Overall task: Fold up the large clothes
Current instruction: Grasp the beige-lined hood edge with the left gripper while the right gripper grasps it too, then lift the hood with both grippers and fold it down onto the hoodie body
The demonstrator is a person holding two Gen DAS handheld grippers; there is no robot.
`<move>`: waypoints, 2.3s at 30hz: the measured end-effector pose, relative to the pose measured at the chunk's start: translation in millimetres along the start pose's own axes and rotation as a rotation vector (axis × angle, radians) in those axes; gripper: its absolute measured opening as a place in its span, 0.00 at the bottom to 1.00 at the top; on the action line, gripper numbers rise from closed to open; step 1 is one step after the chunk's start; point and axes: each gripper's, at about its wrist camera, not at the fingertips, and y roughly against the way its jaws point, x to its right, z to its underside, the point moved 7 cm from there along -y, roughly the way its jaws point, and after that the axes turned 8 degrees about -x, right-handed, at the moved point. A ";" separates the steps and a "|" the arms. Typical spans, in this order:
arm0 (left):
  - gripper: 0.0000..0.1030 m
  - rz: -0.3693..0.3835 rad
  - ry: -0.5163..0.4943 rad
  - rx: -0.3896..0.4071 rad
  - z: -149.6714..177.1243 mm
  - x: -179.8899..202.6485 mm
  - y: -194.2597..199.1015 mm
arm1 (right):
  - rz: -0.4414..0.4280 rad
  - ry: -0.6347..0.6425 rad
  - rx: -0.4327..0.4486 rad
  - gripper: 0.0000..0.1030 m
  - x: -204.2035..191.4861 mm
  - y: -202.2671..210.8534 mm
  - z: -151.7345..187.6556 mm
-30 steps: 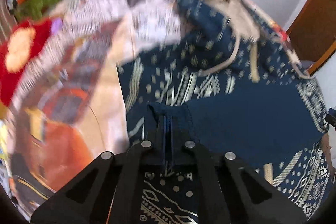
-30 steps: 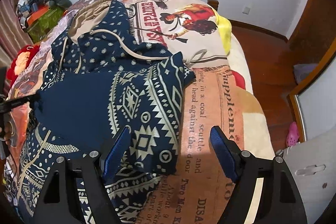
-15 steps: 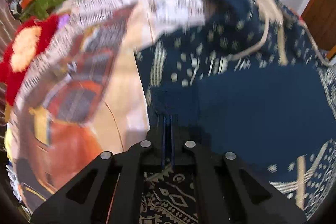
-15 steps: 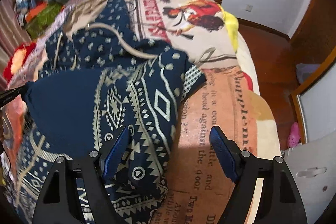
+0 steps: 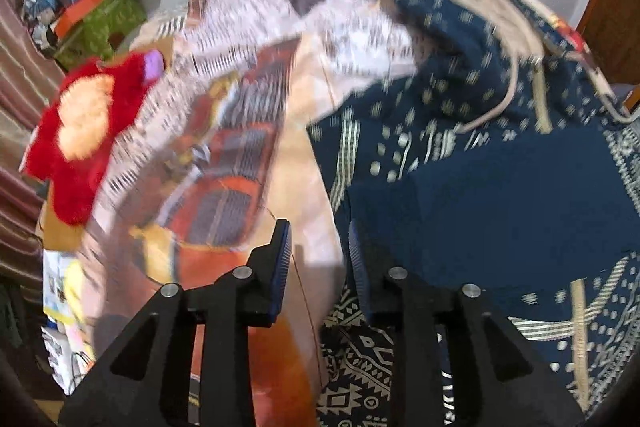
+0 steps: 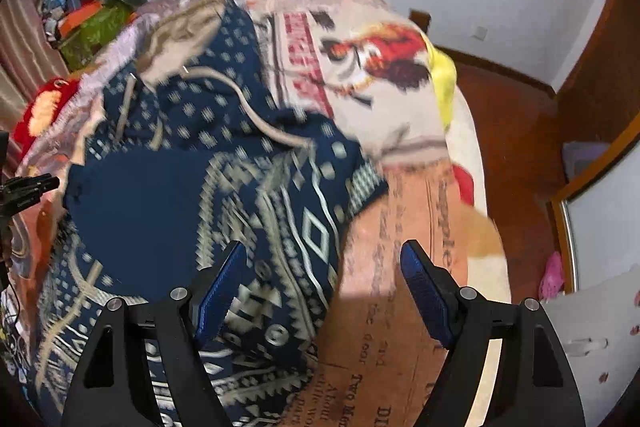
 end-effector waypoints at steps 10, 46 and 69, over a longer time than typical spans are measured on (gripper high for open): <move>0.56 0.088 0.026 0.208 -74.3 15.0 87.0 | -0.061 0.024 0.161 0.76 -43.5 34.3 -87.3; 0.10 0.272 0.115 0.084 -199.1 91.0 -49.5 | -0.247 -0.074 0.048 0.15 -105.4 -154.1 -223.4; 0.09 0.218 -0.140 0.052 -21.9 136.7 43.3 | -0.286 0.098 0.070 0.10 -125.9 -28.8 -42.6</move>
